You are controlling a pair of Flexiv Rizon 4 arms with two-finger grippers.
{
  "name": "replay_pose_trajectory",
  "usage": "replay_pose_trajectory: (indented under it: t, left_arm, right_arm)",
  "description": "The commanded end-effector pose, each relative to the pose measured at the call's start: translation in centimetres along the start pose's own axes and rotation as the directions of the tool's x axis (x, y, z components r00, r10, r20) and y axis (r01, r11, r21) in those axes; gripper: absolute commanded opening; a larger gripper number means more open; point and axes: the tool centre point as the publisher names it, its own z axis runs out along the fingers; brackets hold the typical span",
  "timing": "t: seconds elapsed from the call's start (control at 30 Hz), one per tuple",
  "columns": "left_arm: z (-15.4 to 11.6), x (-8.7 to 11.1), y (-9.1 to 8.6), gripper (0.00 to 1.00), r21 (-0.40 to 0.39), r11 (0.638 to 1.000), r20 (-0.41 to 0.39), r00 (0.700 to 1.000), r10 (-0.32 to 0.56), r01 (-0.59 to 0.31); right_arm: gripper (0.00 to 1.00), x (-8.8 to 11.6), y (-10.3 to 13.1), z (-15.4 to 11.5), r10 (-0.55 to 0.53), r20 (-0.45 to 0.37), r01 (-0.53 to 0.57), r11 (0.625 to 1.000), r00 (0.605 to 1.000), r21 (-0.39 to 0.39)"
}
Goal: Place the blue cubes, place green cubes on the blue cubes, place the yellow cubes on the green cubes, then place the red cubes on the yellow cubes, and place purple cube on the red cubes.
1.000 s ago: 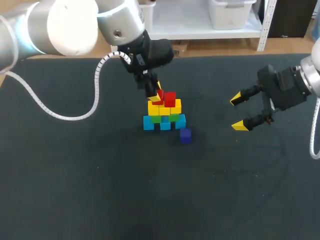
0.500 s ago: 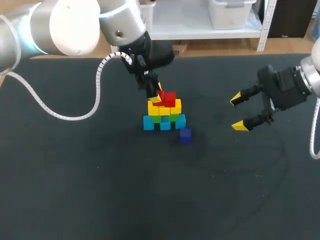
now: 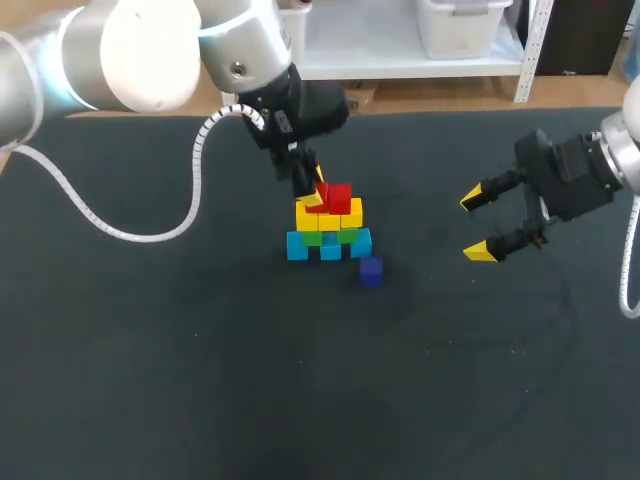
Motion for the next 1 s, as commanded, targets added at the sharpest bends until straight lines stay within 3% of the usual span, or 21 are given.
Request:
replay_pose_trajectory:
  t: [0.03, 0.33, 0.5, 1.0]
  left_arm:
    - [0.09, -0.07, 0.31, 0.00, 0.007, 1.000, -0.001, 1.000, 0.002, -0.002]
    - [0.12, -0.11, 0.38, 0.01, 0.007, 1.000, 0.000, 1.000, 0.002, -0.002]
    - [0.16, -0.14, 0.37, 0.18, 0.010, 1.000, -0.001, 1.000, -0.001, 0.001]
    - [0.25, -0.22, 0.37, 0.40, 0.014, 1.000, -0.007, 1.000, -0.003, 0.003]
  right_arm:
    - [1.00, 0.05, -0.07, 0.08, -0.001, 0.003, 0.001, 1.000, 1.000, -0.001]
    - [1.00, 0.05, -0.07, 0.08, -0.001, 0.003, 0.001, 1.000, 1.000, -0.001]
    - [1.00, 0.05, -0.07, 0.08, -0.001, 0.003, 0.001, 1.000, 1.000, -0.001]
    - [1.00, 0.05, -0.07, 0.08, -0.001, 0.003, 0.001, 1.000, 1.000, -0.001]
